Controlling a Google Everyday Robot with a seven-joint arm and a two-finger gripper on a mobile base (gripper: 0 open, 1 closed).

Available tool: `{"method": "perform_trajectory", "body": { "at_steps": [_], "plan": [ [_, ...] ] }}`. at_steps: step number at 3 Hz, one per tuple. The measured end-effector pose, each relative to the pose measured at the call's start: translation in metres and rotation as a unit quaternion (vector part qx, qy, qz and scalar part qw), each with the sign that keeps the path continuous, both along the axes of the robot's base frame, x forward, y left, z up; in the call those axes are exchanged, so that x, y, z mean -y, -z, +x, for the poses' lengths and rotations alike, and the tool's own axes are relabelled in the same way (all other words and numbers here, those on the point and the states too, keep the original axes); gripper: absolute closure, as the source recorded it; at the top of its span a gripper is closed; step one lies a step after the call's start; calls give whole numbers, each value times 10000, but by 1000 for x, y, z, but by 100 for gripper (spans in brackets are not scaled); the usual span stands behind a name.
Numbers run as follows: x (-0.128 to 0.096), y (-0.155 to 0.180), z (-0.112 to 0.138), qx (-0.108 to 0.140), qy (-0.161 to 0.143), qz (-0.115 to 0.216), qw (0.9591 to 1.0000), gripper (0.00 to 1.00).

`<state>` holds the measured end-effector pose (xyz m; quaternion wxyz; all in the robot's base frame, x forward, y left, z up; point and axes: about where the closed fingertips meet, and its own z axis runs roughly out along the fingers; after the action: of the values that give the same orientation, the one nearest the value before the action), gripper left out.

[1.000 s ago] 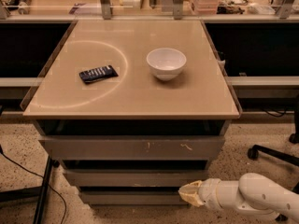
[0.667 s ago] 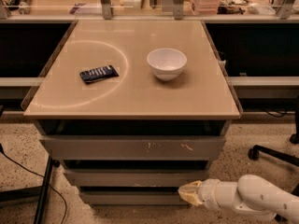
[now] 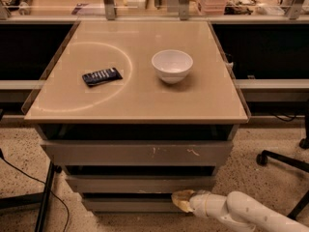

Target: Open bottom drawer

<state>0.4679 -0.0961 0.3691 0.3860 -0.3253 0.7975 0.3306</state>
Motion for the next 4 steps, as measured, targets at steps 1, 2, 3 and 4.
{"method": "perform_trajectory", "body": {
  "at_steps": [1, 2, 3, 4],
  "plan": [
    [-13, 45, -1, -178, 180, 212, 9995, 100],
    [-18, 74, -5, -292, 315, 54, 9991, 100],
    [-34, 87, -16, -99, -10, -698, 9975, 100],
    [-53, 93, -51, -3, -432, -1439, 9886, 100]
  ]
}}
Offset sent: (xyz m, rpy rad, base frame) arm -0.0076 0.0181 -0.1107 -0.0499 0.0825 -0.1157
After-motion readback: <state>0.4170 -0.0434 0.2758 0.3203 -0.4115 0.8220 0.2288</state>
